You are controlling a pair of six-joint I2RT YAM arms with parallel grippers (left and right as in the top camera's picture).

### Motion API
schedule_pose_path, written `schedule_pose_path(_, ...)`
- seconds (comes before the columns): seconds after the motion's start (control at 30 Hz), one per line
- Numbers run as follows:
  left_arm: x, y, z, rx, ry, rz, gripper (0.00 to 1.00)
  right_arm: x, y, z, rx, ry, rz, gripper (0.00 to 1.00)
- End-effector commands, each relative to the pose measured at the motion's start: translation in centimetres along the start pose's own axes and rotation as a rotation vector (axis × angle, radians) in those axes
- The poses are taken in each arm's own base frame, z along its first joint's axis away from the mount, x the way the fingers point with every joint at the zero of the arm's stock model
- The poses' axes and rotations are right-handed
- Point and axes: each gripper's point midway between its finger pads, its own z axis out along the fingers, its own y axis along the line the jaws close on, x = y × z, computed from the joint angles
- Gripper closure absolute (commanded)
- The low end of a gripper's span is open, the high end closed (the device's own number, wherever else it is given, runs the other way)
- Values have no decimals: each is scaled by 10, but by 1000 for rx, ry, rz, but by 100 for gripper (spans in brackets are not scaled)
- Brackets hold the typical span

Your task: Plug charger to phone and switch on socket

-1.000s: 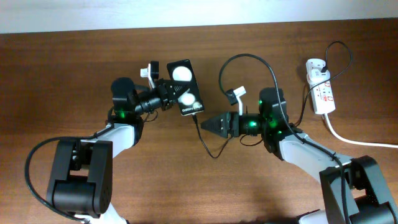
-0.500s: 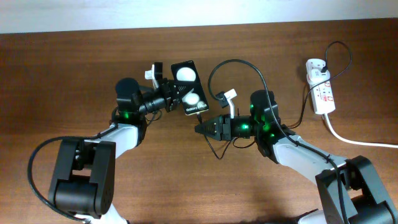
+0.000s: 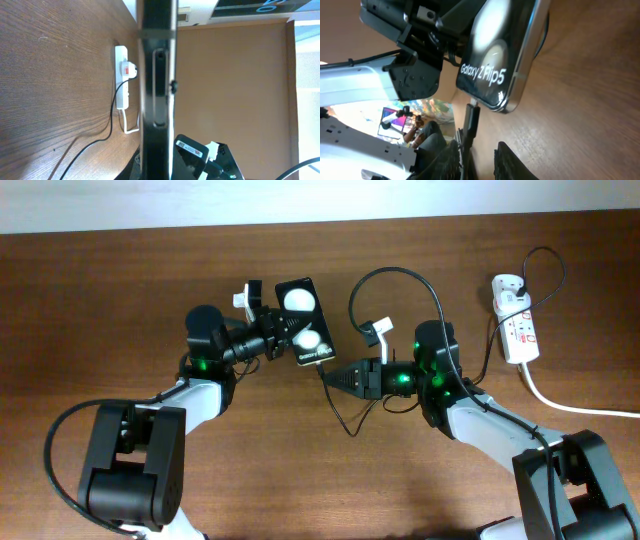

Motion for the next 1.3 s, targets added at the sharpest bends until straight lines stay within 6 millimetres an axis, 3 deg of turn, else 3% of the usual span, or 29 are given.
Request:
schedule_pose_path(0.0, 3, -9, 0, 20, 19, 21, 100, 5, 13, 0, -51, 37, -15, 74)
schedule_pose_path(0.37, 3, -9, 1, 20, 20, 20, 100, 17, 24, 6, -96, 93, 5, 74)
schedule_pose_path(0.7, 3, -9, 1, 21, 23, 20, 100, 10, 15, 10, -40, 46, 3, 75)
schedule_pose_path(0.77, 3, -9, 0, 21, 24, 21, 100, 9, 14, 10, -35, 41, 3, 94)
schedule_pose_path(0.8, 3, -9, 0, 21, 24, 21, 100, 9, 14, 10, -34, 41, 3, 96)
schedule_pose_path(1.27, 22, -12, -1, 44, 130, 50, 100, -4, 14, 10, -15, -14, 5, 96)
